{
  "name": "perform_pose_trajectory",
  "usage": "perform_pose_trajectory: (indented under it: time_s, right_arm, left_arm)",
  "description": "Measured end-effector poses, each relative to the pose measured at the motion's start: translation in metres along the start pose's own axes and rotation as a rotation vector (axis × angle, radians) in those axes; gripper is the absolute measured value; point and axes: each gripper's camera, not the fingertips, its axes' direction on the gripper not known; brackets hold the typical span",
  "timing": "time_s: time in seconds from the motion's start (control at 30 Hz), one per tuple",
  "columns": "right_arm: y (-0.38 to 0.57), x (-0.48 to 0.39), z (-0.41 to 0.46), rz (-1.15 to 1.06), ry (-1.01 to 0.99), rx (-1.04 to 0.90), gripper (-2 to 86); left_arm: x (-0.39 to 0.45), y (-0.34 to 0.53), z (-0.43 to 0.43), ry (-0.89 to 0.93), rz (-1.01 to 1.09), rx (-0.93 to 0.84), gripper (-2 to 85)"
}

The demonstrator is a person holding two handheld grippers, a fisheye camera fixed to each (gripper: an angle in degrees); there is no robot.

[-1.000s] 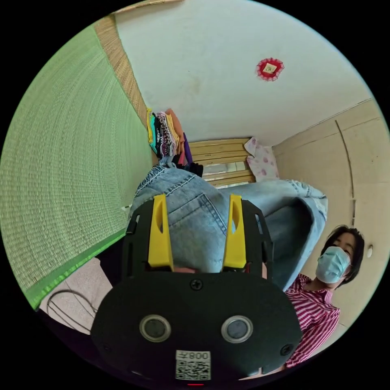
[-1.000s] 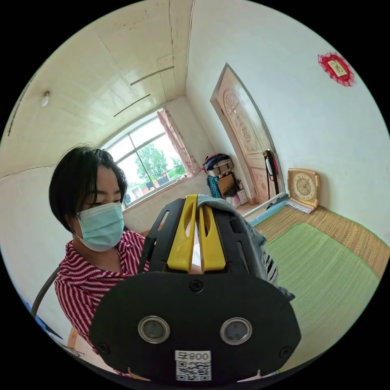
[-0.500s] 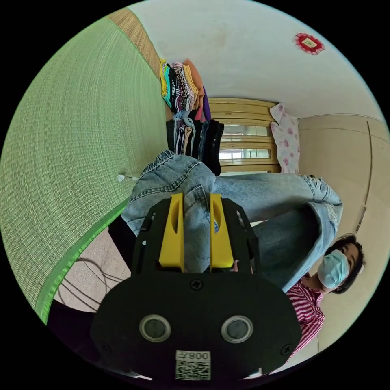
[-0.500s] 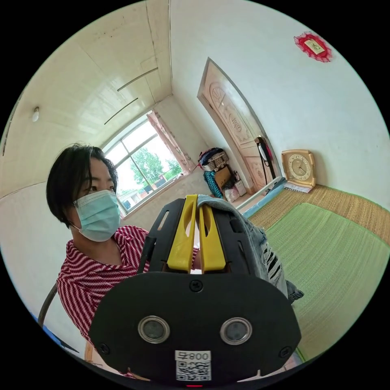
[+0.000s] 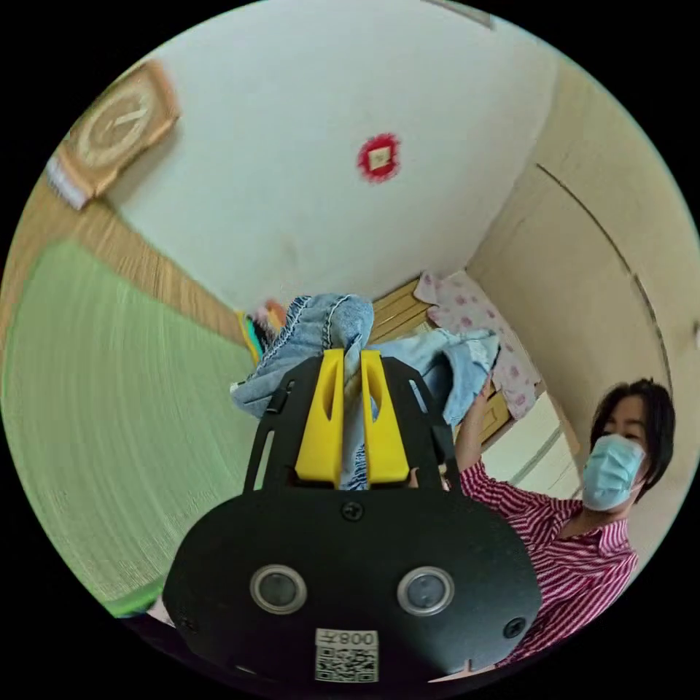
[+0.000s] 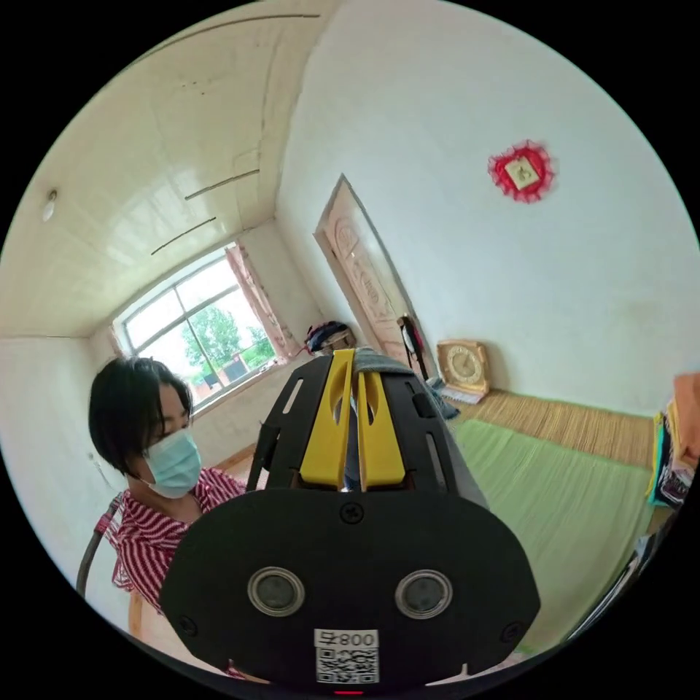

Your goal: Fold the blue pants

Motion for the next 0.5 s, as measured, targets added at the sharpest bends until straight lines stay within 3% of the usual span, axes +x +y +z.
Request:
perform_pose_trajectory:
  time_s: [0.1,0.23,0.37,0.4,0.5]
  right_arm:
    - [-0.024,0.015,-0.013,0.044,0.044,0.050,-0.2]
    - [0.028,0.145,0.026,0.363,0.141,-0.045,0.2]
    - [0.205,0.296,0.096,0.776,0.075,-0.185,1.5]
    - [0.234,0.310,0.106,0.829,0.071,-0.204,1.9]
    - [0.380,0.350,0.156,1.072,0.067,-0.387,6.2]
  left_arm:
    - [0.034,-0.003,-0.048,-0.066,0.109,0.138,3.9]
    - [0.026,0.031,-0.090,-0.262,0.076,0.169,4.6]
    - [-0.059,0.099,-0.125,-0.585,-0.271,0.000,4.3]
    - [-0.083,0.128,-0.140,-0.604,-0.430,-0.002,3.1]
    - [-0.098,0.182,-0.165,-0.533,-0.592,0.027,1.5]
